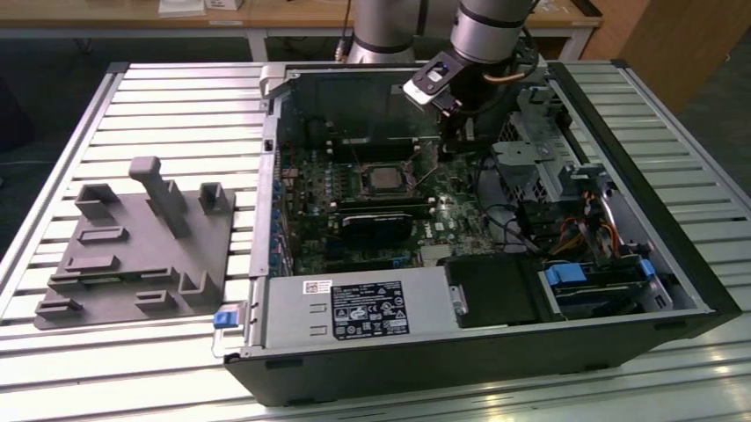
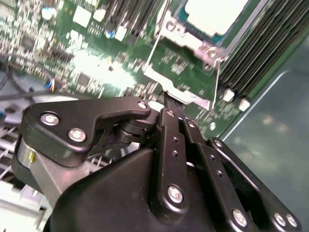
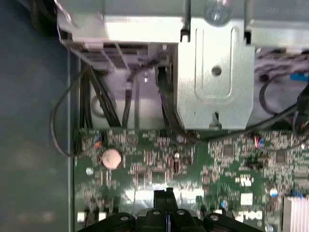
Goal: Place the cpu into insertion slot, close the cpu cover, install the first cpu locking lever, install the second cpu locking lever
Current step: 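Close the cpu cover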
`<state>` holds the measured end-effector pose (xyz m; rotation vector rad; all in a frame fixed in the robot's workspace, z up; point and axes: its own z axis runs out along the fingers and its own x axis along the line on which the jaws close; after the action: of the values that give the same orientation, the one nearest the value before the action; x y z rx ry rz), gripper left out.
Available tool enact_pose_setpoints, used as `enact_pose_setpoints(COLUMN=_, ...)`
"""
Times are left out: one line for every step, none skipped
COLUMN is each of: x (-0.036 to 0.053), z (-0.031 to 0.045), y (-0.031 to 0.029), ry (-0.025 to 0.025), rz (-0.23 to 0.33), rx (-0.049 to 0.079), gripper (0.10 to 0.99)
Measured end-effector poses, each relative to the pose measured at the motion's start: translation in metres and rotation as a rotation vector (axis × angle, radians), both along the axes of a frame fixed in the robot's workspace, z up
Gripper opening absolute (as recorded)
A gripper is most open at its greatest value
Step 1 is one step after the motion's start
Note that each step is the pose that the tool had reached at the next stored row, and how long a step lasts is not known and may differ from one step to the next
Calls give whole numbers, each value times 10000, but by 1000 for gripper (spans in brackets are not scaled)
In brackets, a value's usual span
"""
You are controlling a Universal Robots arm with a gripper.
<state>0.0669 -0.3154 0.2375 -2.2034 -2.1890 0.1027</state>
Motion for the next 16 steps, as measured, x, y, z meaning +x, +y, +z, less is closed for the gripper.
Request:
enact_pose_setpoints(x=0, z=0, y=0, ry=33, rz=0, rx=-1, gripper=106)
enact_pose_setpoints(x=0, z=0, y=0, ry=35, rz=-1, rx=-1, gripper=106)
enact_pose_setpoints(x=0, z=1, y=0, ry=37, rz=-1, rx=-3, gripper=106)
enact_pose_setpoints(x=0, z=1, y=0, ry=39, rz=0, rx=-3, gripper=106)
enact_pose_setpoints(x=0, z=0, y=0, ry=41, rz=0, rx=-1, gripper=106)
enact_pose_setpoints(x=-1, z=1, y=0, ry=41, rz=-1, rx=-2, gripper=106)
enact_pose_setpoints(x=-8, z=0, y=0, ry=40, rz=0, rx=-1, gripper=106)
enact_pose_setpoints(x=-20, z=0, y=0, ry=35, rz=1, rx=-1, gripper=106)
enact_pose_setpoints(x=-35, z=0, y=0, ry=24, rz=0, rx=-2, gripper=106)
enact_pose_setpoints(x=-57, z=0, y=0, ry=6, rz=0, rx=-1, gripper=106)
enact_pose_setpoints(x=-83, z=0, y=0, ry=-16, rz=2, rx=-1, gripper=106)
enact_pose_setpoints(x=-114, z=0, y=0, ry=-41, rz=1, rx=-1, gripper=106)
enact_pose_setpoints(x=-233, z=0, y=0, ry=-136, rz=0, rx=0, gripper=106)
enact_pose_setpoints(x=-333, z=1, y=0, ry=-221, rz=0, rx=-2, gripper=106)
enact_pose_setpoints(x=-378, z=0, y=0, ry=-263, rz=0, rx=-1, gripper=106)
enact_pose_setpoints(x=-420, z=0, y=0, ry=-300, rz=0, rx=-1, gripper=106)
